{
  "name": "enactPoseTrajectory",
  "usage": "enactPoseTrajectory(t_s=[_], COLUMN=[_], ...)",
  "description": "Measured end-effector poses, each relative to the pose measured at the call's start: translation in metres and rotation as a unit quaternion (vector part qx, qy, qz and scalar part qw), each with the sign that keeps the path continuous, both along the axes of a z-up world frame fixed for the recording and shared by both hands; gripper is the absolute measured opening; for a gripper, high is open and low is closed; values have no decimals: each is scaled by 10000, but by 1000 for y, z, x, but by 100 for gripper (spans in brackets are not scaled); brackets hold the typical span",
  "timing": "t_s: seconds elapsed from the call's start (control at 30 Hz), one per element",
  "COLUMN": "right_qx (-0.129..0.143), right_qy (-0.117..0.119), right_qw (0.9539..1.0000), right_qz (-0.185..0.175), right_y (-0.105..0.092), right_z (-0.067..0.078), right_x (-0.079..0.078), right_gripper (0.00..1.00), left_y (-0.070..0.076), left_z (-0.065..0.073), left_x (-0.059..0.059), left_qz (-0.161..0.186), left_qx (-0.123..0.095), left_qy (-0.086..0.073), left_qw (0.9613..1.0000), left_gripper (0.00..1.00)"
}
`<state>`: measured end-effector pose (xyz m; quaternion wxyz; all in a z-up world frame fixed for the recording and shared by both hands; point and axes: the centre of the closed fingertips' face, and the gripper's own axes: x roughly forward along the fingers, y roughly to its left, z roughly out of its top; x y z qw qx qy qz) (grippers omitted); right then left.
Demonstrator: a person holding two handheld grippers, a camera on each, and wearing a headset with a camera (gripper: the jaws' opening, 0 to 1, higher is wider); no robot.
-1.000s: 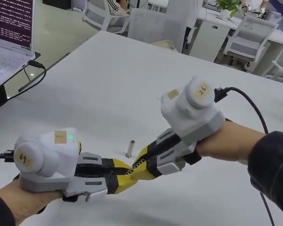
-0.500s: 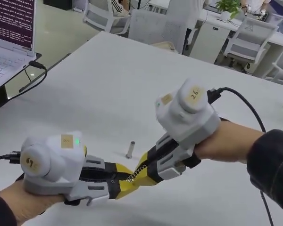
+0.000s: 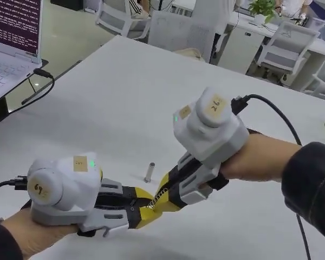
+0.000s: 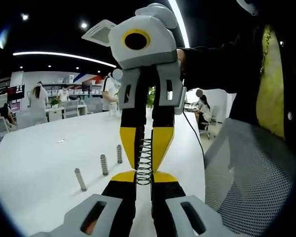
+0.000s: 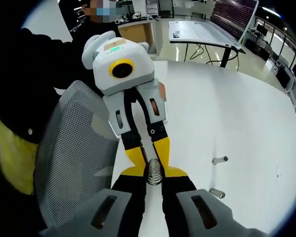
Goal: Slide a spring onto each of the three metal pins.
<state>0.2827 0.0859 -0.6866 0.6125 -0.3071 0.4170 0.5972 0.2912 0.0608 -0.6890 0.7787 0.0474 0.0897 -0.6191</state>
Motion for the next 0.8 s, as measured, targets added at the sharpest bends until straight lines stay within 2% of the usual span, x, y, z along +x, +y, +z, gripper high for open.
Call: enactPoseTrajectory(t_s=[0.43,0.5,0.6,0.8], right_qx=[-310,-338,-399,-471], right_qy=[-17,4,-30,-50], right_qw=[9995,9994,9991,9988], right_qz=[110,121,138,130], right_y=[-3,-3,-6,-10], right_z=[-2,-3,-5,-6], right_x=[1,1,2,5], right_gripper=[8,8,8,8], left_y=[-4,-3,-1,7], left_z=[-2,-2,-1,-10], left_x=[1,3,3,5], left_qz=[16,62,74,241], left_qx=[-11,-18,-47,80], left_qy=[10,46,63,154], left_qw=[10000,10000,9999,9996], left_gripper=[4,11,15,30])
